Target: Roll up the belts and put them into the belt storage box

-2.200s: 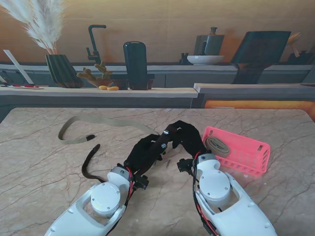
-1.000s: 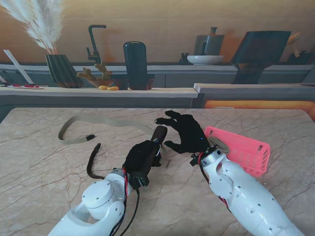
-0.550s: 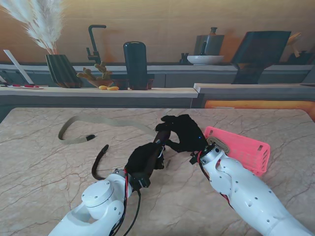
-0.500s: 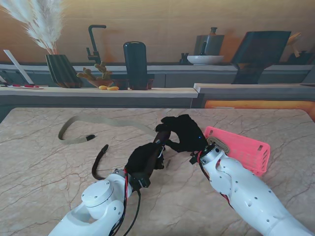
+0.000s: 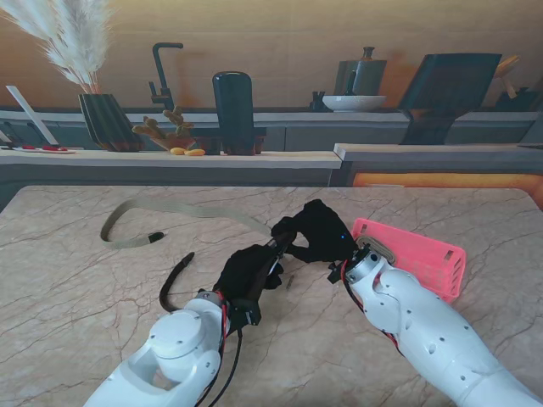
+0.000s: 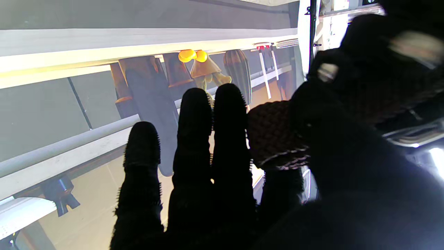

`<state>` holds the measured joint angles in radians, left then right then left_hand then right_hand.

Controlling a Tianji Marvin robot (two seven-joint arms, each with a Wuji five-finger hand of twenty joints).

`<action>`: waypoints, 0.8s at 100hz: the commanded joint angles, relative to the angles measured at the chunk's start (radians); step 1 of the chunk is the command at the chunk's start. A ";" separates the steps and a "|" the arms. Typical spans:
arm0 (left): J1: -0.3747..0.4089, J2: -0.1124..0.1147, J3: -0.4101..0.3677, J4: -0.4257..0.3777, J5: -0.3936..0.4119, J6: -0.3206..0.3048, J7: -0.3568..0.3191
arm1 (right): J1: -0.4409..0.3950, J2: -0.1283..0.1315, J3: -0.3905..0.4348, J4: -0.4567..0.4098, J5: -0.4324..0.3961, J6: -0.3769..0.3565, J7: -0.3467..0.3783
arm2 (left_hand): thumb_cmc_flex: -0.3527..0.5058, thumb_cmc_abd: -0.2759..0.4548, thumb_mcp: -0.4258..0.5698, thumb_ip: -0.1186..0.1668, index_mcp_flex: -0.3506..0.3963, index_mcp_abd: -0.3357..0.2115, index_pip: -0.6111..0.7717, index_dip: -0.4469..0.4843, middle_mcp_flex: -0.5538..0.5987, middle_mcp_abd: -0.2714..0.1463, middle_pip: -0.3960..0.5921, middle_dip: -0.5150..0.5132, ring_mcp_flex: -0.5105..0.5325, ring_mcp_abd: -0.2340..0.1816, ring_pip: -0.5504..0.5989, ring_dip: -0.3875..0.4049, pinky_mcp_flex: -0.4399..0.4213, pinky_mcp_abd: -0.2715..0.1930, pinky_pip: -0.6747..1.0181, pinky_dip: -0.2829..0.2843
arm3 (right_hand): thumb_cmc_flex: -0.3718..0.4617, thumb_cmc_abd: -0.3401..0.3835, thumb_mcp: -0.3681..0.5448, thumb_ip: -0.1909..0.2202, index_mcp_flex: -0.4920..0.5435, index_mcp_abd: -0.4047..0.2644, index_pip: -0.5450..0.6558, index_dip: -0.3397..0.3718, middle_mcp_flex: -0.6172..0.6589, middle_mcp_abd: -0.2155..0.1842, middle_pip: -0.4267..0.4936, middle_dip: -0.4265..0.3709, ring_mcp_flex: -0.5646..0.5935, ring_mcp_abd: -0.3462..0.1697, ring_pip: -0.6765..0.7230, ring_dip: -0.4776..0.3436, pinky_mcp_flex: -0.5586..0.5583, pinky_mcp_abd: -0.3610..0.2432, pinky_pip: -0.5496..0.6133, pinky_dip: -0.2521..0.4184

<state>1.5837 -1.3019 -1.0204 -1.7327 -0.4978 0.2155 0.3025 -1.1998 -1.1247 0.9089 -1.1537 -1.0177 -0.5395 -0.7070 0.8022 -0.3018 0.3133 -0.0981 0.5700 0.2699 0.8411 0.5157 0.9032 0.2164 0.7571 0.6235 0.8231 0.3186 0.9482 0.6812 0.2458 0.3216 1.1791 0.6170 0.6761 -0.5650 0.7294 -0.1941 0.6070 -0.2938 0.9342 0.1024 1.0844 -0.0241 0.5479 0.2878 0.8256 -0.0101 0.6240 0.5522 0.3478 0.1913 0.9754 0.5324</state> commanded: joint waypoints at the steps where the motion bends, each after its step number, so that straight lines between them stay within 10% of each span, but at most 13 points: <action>1: -0.022 -0.016 0.000 0.036 -0.003 -0.023 0.014 | -0.015 0.001 0.004 -0.029 -0.006 0.008 0.008 | -0.033 0.089 -0.085 0.061 -0.107 -0.091 -0.153 0.008 -0.129 0.011 -0.092 -0.027 -0.114 0.013 -0.082 0.028 -0.072 0.011 -0.053 -0.025 | 0.034 0.078 0.049 -0.019 0.174 -0.071 0.161 0.026 0.034 -0.010 0.016 0.008 0.024 -0.009 0.039 0.027 0.004 0.012 0.023 -0.005; 27: -0.044 -0.016 0.023 0.098 0.175 -0.142 0.054 | -0.048 0.003 0.017 -0.081 -0.009 0.104 0.029 | -0.114 0.093 -0.284 0.074 -0.227 -0.127 -0.313 -0.044 -0.352 0.009 -0.309 -0.158 -0.348 -0.003 -0.351 -0.074 -0.160 0.002 -0.181 -0.069 | 0.049 0.026 0.118 0.002 0.230 0.044 0.134 0.021 0.069 0.059 0.053 0.006 0.053 0.051 0.132 0.073 0.026 0.056 0.073 0.017; 80: -0.057 0.008 0.042 0.144 0.303 -0.232 0.004 | -0.076 -0.020 0.042 -0.123 0.020 0.253 -0.022 | -0.133 0.013 -0.293 0.081 -0.344 -0.147 -0.457 -0.130 -0.560 -0.008 -0.469 -0.286 -0.528 -0.078 -0.597 -0.212 -0.226 -0.079 -0.414 -0.200 | 0.080 0.012 0.117 0.023 0.242 0.112 0.117 0.019 0.068 0.108 0.077 0.006 0.064 0.105 0.182 0.072 0.032 0.083 0.154 0.008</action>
<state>1.5304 -1.2912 -0.9849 -1.6070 -0.2276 0.0018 0.3007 -1.2709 -1.1363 0.9459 -1.2569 -1.0002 -0.3014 -0.7179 0.7021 -0.2507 0.0264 -0.0521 0.2547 0.1666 0.4200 0.3998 0.3794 0.2301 0.3154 0.3550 0.3240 0.2875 0.3703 0.4848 0.0331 0.2875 0.7852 0.4363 0.6738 -0.6304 0.7702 -0.1989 0.7136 -0.1816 0.9116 0.0936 1.1361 0.0456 0.6035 0.2880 0.8781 0.0812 0.7796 0.6133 0.3827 0.2403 1.0981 0.5324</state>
